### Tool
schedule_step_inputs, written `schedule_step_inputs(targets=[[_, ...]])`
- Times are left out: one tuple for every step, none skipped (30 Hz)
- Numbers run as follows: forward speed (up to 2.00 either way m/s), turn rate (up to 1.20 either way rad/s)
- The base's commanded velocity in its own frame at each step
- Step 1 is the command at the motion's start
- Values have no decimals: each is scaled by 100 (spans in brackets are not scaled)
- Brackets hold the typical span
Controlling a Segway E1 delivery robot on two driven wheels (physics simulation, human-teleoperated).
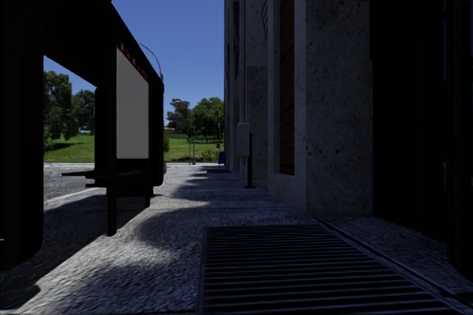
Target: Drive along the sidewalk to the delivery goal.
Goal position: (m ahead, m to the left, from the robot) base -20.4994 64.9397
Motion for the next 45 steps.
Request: schedule_step_inputs(targets=[[200, 0], [200, 0], [200, 5], [200, 5], [200, 25], [200, 33], [200, 36], [200, 36], [200, 36], [200, 36], [200, 37], [200, 37], [200, 37], [200, 37], [200, 37], [200, 34], [200, 34], [200, 30], [200, 29], [200, 29], [200, 29], [200, 29], [200, 28], [200, 28], [200, 22], [200, 18], [200, 15], [200, 0], [200, 0], [200, 0], [200, 0], [200, 0], [200, 0], [200, 0], [200, 0], [200, 0], [200, 0], [200, 0], [200, 0], [200, 0], [200, 0], [200, 0], [200, 0], [200, 0], [200, 15]])
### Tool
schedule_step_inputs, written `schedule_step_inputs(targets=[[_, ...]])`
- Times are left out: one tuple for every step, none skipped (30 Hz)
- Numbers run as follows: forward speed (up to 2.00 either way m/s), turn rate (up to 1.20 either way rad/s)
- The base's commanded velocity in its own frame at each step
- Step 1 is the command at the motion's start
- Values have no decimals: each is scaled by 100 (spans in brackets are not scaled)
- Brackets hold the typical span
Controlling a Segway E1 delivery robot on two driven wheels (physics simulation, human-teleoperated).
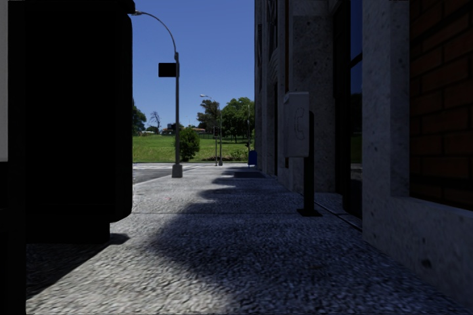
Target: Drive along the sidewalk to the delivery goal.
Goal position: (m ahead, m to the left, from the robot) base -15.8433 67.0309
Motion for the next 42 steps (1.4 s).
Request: schedule_step_inputs(targets=[[200, 22], [200, 22], [200, 24], [200, 0], [200, 0], [200, 0], [200, 0], [200, 0], [200, 0], [200, 0], [200, 0], [200, 0], [200, 0], [200, 0], [200, 0], [200, 0], [200, 0], [200, 0], [200, 0], [200, 0], [200, 0], [200, 0], [200, 0], [200, 0], [200, 0], [200, 0], [200, 0], [200, 0], [200, 0], [200, 0], [200, 0], [200, 0], [200, 0], [200, 0], [200, 0], [200, 0], [200, 0], [200, 0], [200, 0], [200, 0], [200, 0], [200, 0]])
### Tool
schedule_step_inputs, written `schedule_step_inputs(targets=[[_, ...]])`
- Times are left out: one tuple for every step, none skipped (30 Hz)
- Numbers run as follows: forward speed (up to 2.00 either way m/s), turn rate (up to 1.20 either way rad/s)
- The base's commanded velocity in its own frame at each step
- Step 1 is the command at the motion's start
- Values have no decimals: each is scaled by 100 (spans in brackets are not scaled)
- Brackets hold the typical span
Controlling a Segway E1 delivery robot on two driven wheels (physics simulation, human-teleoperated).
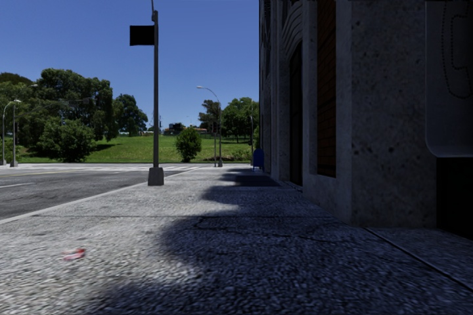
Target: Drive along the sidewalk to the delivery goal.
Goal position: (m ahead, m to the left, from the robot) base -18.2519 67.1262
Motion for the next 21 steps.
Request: schedule_step_inputs(targets=[[200, 0], [200, 0], [200, 0], [200, 0], [200, 0], [200, 0], [200, 0], [200, 0], [200, 0], [200, 0], [200, 0], [200, 0], [200, 0], [200, 0], [200, 0], [200, 0], [200, 0], [200, 0], [200, 0], [200, 0], [200, 0]])
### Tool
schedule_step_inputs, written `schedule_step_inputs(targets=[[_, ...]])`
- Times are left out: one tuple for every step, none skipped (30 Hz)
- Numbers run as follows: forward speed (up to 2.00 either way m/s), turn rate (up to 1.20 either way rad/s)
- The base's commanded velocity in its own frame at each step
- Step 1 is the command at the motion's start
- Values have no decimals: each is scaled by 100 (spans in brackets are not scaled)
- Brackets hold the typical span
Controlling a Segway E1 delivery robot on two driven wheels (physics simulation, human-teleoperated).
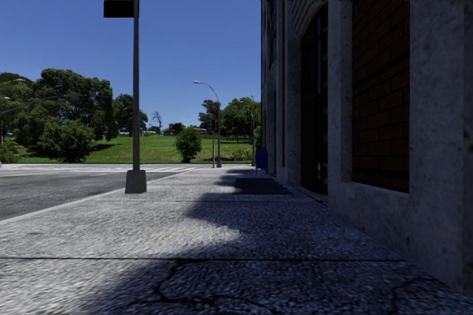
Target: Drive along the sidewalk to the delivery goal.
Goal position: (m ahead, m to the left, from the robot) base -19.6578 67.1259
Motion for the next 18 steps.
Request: schedule_step_inputs(targets=[[200, 0], [200, 0], [200, 0], [200, 0], [200, 0], [200, 0], [200, 0], [200, 0], [200, 0], [200, 0], [200, 0], [200, 0], [200, 0], [200, 0], [200, 0], [200, 0], [200, 0], [200, 0]])
